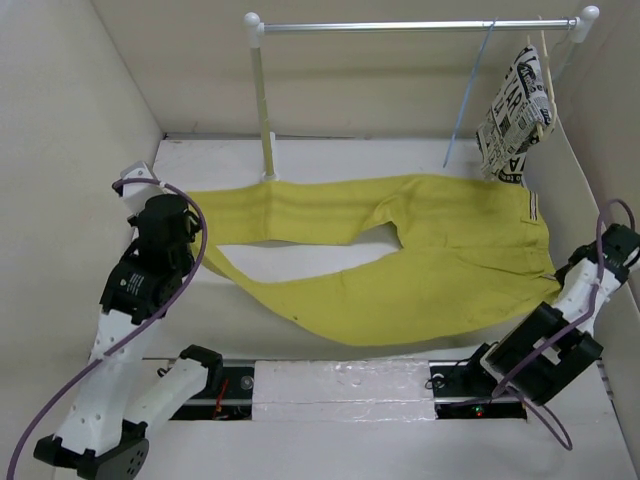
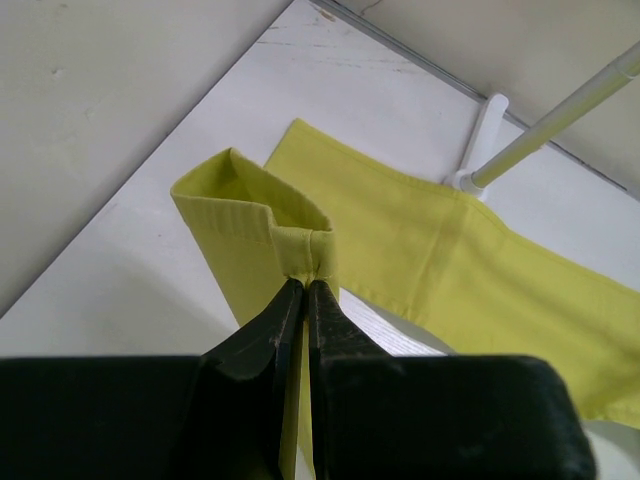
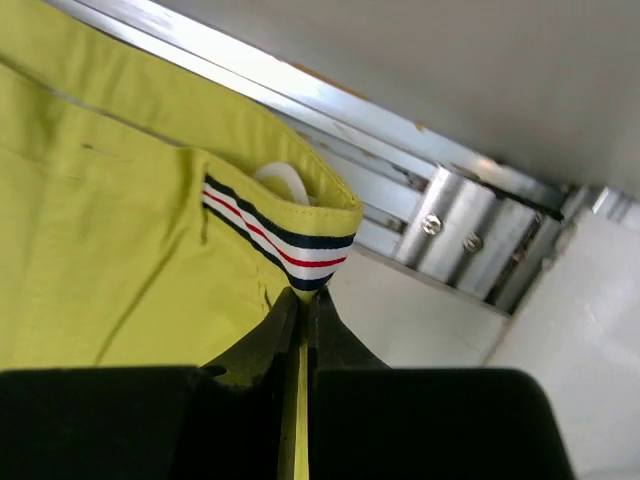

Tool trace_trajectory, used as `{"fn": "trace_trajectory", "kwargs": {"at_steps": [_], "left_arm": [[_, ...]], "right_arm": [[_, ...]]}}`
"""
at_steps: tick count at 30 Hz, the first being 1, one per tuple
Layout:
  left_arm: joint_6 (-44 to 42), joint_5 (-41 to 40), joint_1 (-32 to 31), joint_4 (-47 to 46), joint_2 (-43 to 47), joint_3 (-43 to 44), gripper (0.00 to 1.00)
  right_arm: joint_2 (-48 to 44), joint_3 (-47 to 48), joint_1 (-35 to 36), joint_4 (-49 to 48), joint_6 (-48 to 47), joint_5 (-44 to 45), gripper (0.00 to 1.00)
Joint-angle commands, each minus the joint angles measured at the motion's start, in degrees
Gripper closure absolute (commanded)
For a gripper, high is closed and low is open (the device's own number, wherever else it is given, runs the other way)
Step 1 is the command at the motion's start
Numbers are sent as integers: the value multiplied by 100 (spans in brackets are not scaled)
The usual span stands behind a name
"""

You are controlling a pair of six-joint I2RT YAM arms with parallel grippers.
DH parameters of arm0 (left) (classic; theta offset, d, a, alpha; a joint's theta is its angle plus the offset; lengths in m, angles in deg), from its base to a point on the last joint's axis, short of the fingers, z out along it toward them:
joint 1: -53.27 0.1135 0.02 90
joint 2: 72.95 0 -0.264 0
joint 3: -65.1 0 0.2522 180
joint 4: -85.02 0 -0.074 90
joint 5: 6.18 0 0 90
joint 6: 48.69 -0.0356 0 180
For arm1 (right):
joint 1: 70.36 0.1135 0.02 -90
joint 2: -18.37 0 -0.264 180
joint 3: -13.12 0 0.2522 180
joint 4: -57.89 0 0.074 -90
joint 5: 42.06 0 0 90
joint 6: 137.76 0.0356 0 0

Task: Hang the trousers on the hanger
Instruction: Fold the trousers at the center of the board.

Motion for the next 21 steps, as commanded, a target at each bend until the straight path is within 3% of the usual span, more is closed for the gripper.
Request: {"fn": "trace_trajectory", "kwargs": {"at_steps": [1, 7, 13, 17, 21], "left_arm": [[230, -289, 106, -609, -617, -214, 100], [133, 737, 1468, -1059, -1595, -259, 100], [274, 704, 2513, -1042, -2808, 30, 100], [336, 327, 2674, -945, -3799, 583, 100], [362, -51, 2674, -734, -4758, 1793, 100]], "right_arm": [[571, 1117, 532, 284, 188, 232, 100], [1663, 2422, 1211, 400, 356, 162, 100], [2876, 3828, 1633, -82, 541, -409, 100], [3755, 4733, 1827, -223, 585, -1049, 100], [4476, 5560, 1958, -627, 689, -1385, 100]]}}
